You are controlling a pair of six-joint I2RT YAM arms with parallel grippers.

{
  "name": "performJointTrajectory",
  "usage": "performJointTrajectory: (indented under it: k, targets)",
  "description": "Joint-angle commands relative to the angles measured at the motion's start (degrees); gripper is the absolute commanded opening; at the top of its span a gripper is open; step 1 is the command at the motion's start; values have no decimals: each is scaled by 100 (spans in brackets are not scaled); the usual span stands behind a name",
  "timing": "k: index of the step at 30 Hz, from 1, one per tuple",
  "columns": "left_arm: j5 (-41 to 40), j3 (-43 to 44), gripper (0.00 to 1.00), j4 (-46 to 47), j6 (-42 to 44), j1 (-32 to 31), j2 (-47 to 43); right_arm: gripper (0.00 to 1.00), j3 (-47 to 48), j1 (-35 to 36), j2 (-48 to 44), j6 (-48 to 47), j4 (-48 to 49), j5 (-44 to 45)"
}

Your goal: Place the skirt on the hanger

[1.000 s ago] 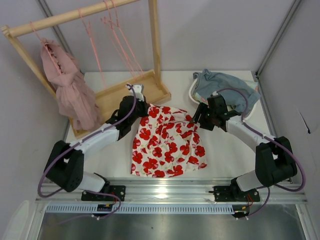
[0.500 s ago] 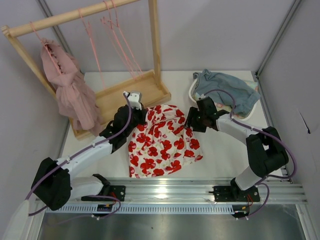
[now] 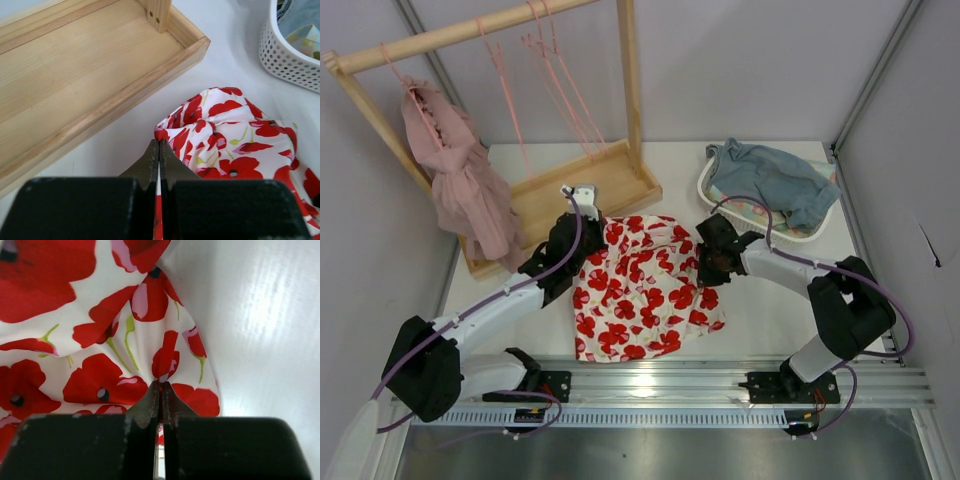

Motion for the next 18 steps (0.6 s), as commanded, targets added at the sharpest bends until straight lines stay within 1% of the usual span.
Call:
performJointTrajectory:
  k: [1,5,6,7,9,10,11,12,13,14,15,16,17,18]
  targets:
    - [-338,200,0,-50,-26,11,-97,0,468,10,-490,-122,-815,334]
    - [-373,323,0,-270,-17,99,-159,0,627,2,-1316,-333,-1868,124]
    - [-382,323,0,-288,-17,108,-176,0,574,-16,-1492,-350,-2037,-224]
    - [-391,323,0,-288,0,117,-211,0,530,-33,-1781,-333,-2195,-367]
    - [-391,323,0,-306,44,126,-246,1,277,-42,-2020,-263,-2652,-779]
    - [-330,297,0,-306,62,126,-299,8,145,-42,-2221,-219,-2776,-877]
    - [-251,297,0,-306,97,126,-334,24,13,-42,-2310,-175,-3012,-965]
    - [-146,262,0,-288,114,126,-378,33,-232,-42,-2407,-27,-3162,-940]
    - [107,192,0,-184,141,126,-474,47,-313,-34,-2573,35,-3294,-905]
    - [249,157,0,-131,158,126,-519,65,-349,-34,-2653,71,-3513,-818]
    - [364,78,0,-104,124,108,-554,73,-332,-34,-2732,115,-3628,-730]
    - [530,25,0,-86,80,100,-598,83,-175,-51,-2872,115,-3717,-668]
    - [610,-28,0,-77,79,82,-607,89,-69,-69,-2934,80,-3717,-624]
    - [663,-54,0,-77,88,47,-616,92,71,-104,-2961,-16,-3656,-641]
